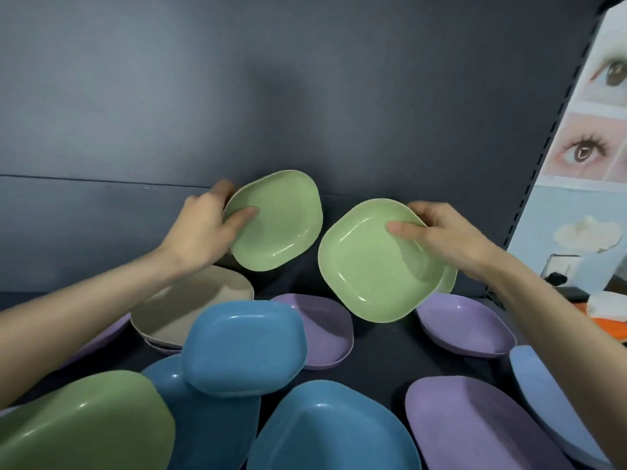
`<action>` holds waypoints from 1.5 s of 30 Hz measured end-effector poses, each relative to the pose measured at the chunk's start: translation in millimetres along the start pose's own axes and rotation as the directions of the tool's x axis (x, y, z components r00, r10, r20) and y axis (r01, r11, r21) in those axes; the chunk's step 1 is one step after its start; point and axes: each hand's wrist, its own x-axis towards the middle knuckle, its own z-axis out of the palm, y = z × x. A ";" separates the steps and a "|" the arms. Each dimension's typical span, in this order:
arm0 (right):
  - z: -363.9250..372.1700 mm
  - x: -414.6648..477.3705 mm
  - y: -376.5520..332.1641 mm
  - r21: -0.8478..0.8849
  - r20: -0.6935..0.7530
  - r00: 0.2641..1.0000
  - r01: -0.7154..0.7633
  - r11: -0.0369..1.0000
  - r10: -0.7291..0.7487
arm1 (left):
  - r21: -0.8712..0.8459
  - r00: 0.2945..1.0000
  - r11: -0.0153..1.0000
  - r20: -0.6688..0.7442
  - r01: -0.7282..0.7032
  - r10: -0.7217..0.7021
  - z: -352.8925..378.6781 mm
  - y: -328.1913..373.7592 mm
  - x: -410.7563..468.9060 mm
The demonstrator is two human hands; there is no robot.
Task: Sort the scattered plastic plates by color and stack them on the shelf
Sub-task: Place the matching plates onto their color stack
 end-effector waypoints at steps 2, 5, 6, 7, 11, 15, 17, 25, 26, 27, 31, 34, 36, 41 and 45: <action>5.4 -3.4 -7.1 0.060 -0.092 0.996 0.026 0.998 -0.020 | -0.019 0.998 1.000 -0.064 0.020 -0.021 -14.3 3.8 -7.1; 22.5 -9.8 -21.8 0.121 -0.196 0.979 0.082 0.989 -0.057 | -0.063 0.989 0.996 -0.129 0.061 -0.068 -40.2 6.5 -21.4; 29.9 -12.8 -28.3 0.139 -0.225 0.972 0.101 0.985 -0.068 | -0.089 0.986 0.993 -0.137 0.081 -0.093 -49.5 6.9 -26.7; 37.5 -16.8 -36.7 0.162 -0.250 0.965 0.118 0.980 -0.075 | -0.116 0.982 0.988 -0.145 0.100 -0.117 -59.0 6.1 -32.0; 68.3 -29.0 -75.4 0.259 -0.287 0.952 0.182 0.948 -0.105 | -0.239 0.968 0.962 -0.175 0.135 -0.179 -102.3 -2.9 -60.7; 102.8 -41.4 -121.5 0.316 -0.305 0.940 0.252 0.915 -0.153 | -0.239 0.952 0.961 -0.236 0.138 -0.196 -149.6 -18.8 -96.2; 126.8 -50.8 -149.4 0.325 -0.319 0.933 0.276 0.905 -0.170 | -0.228 0.935 0.961 -0.280 0.157 -0.219 -179.8 -34.1 -115.3; 282.1 -100.5 -263.3 0.417 -0.259 0.952 0.264 0.870 -0.164 | -0.134 0.879 0.951 -0.362 0.279 -0.309 -326.9 -125.9 -227.9; 286.3 -102.8 -266.1 0.413 -0.277 0.947 0.270 0.869 -0.163 | -0.120 0.880 0.952 -0.362 0.282 -0.306 -327.4 -133.1 -231.3; 293.6 -106.3 -273.2 0.398 -0.277 0.945 0.278 0.874 -0.175 | -0.110 0.877 0.951 -0.368 0.289 -0.309 -333.0 -139.7 -236.5; 355.7 -121.7 -325.3 0.376 -0.265 0.939 0.310 0.873 -0.219 | -0.160 0.841 0.927 -0.390 0.339 -0.375 -391.4 -177.9 -273.8; 391.7 -124.4 -355.0 0.388 -0.252 0.940 0.315 0.866 -0.229 | -0.174 0.826 0.923 -0.412 0.343 -0.384 -421.4 -200.9 -289.6; 412.9 -120.6 -371.7 0.389 -0.242 0.940 0.320 0.864 -0.240 | -0.172 0.812 0.921 -0.435 0.349 -0.389 -434.9 -217.7 -294.8; 464.0 -101.4 -413.2 0.410 -0.221 0.939 0.334 0.849 -0.263 | -0.152 0.783 0.908 -0.463 0.391 -0.415 -467.3 -263.7 -292.4; 510.4 -78.3 -448.4 0.454 -0.194 0.938 0.345 0.822 -0.287 | -0.123 0.762 0.897 -0.487 0.425 -0.427 -495.9 -306.9 -284.8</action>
